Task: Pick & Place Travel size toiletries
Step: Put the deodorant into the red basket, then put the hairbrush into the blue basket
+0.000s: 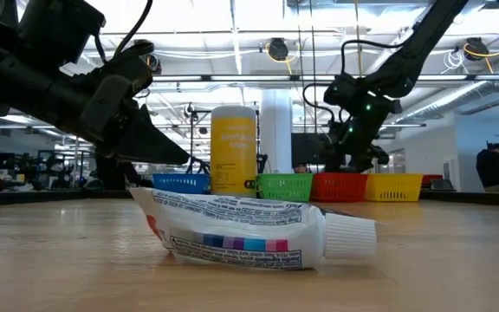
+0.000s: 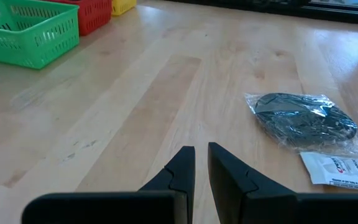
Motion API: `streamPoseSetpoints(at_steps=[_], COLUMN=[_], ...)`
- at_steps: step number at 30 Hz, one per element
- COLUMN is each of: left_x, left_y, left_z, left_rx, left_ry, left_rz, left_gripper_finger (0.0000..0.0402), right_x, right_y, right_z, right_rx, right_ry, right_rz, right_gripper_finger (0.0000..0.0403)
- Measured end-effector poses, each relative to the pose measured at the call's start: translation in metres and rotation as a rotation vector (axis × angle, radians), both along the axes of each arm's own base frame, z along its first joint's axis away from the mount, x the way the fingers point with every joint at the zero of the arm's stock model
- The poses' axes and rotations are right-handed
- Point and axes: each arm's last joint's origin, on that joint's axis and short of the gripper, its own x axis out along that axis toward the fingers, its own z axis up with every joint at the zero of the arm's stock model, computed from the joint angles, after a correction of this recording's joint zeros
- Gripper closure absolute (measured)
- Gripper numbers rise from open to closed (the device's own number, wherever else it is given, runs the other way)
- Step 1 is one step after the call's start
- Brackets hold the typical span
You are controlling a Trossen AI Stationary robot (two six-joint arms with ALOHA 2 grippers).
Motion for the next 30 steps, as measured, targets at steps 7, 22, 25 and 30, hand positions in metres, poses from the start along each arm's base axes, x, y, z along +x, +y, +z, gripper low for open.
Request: streamPoseSetpoints(at_steps=[7, 22, 25, 30], left_x=[0.000, 0.000, 0.000, -0.002], left_y=[0.000, 0.000, -0.001, -0.008], left_z=[0.000, 0.000, 0.000, 0.001], left_rx=[-0.002, -0.016, -0.017, 0.000], left_ry=[0.000, -0.003, -0.003, -0.007], left_rz=[0.001, 0.006, 0.003, -0.031], left_gripper_finger=[0.0355, 0.0355, 0.0355, 0.0355], right_x=[0.001, 0.013, 0.023, 0.034], right_y=[-0.001, 0.034, 0.061, 0.125], right_z=[-0.002, 0.052, 0.060, 0.050], right_rx=[-0.002, -0.182, -0.218, -0.226], right_ry=[0.007, -0.073, -0.090, -0.126], right_rz=[0.009, 0.200, 0.314, 0.537], right_gripper_finger=[0.0141, 0.0124, 0.0124, 0.0124])
